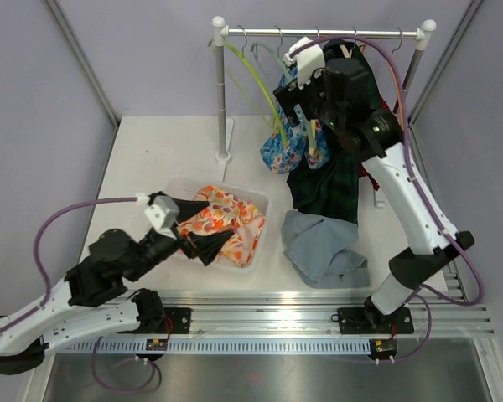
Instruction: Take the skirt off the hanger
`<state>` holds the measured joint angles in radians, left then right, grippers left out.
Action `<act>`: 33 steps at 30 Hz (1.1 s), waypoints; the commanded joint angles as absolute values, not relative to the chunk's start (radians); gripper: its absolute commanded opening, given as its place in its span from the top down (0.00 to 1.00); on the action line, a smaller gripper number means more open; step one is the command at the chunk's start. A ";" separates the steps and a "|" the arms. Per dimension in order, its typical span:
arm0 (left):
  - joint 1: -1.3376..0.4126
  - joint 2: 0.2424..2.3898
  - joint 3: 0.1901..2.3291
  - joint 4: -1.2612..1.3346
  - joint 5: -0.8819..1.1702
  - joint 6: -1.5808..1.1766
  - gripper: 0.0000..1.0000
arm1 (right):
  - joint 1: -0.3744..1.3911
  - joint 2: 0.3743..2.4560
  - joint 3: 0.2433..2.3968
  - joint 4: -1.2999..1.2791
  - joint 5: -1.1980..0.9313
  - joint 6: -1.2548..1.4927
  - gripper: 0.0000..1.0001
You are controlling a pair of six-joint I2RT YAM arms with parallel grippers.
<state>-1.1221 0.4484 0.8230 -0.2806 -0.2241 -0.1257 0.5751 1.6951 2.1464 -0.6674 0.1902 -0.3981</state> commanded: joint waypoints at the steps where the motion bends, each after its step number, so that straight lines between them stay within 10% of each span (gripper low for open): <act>1: -1.126 0.632 0.836 -0.164 -0.074 -0.031 0.01 | 0.584 1.505 2.091 -0.702 0.048 -0.460 0.00; 9: -1.129 1.043 0.899 0.046 0.231 0.075 0.01 | 0.459 1.177 1.786 -0.946 -0.409 -0.677 0.01; 23: -1.131 1.710 1.147 0.205 0.219 -0.112 0.05 | 0.167 0.844 1.180 -0.732 -0.370 -0.448 0.01; 25: -1.131 1.779 1.155 0.218 0.264 -0.118 0.36 | 0.138 0.838 1.157 -0.698 -0.362 -0.417 0.01; 26: -1.128 1.792 1.157 0.222 0.279 -0.118 0.92 | 0.099 0.833 1.151 -0.671 -0.350 -0.379 0.00; 33: -1.140 1.525 1.100 0.206 0.163 -0.016 1.00 | -0.027 0.813 1.088 -0.586 -0.380 -0.267 0.01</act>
<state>-1.1294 1.7283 1.0782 0.1444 0.2096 -0.0784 0.0166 0.8200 1.1046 -0.6868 -0.3763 -0.3557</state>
